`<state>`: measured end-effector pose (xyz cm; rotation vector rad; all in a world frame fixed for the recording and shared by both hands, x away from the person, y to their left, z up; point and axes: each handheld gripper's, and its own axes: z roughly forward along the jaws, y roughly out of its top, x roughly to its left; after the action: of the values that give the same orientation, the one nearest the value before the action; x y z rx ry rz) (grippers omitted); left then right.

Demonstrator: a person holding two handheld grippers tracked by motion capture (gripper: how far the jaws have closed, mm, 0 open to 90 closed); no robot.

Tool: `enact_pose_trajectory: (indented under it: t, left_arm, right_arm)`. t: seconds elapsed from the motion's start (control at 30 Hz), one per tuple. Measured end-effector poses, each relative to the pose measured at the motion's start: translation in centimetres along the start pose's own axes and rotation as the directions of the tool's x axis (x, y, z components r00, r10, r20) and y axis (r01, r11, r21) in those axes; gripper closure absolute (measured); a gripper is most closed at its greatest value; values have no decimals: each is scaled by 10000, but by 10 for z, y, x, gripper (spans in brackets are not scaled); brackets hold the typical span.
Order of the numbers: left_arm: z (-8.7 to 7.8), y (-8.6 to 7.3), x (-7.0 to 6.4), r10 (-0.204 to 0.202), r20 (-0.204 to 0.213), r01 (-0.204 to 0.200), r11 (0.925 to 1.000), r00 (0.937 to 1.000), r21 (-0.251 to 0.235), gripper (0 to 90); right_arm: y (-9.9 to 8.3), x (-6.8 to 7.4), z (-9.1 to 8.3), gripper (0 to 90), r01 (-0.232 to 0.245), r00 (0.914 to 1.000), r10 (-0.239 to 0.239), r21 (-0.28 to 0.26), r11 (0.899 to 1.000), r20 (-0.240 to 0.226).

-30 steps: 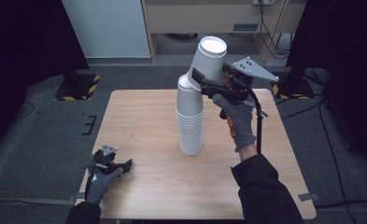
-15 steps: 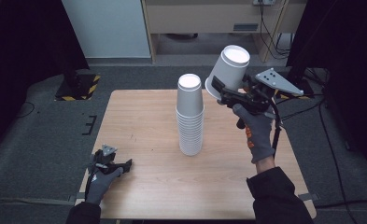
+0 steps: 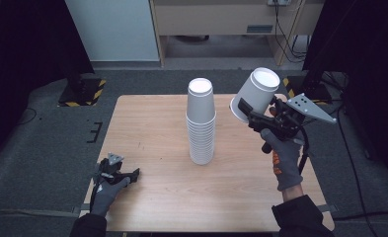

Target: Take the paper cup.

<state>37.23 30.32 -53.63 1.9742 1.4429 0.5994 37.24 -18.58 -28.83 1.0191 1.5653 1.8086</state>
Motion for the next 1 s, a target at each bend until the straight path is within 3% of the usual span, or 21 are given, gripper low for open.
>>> enact_pose_trajectory:
  t: [0.63,1.0]
  left_arm:
    - [0,0,0,-4,1,4,10000,10000,-3,40]
    - [0,0,0,-2,-3,2,10000,10000,-1,40]
  right_arm:
    - [-42,-20,-28,144,-854,9954,841,264,9960,469]
    - [-76,-33,-49,144,-1570,9846,1529,434,9866,846]
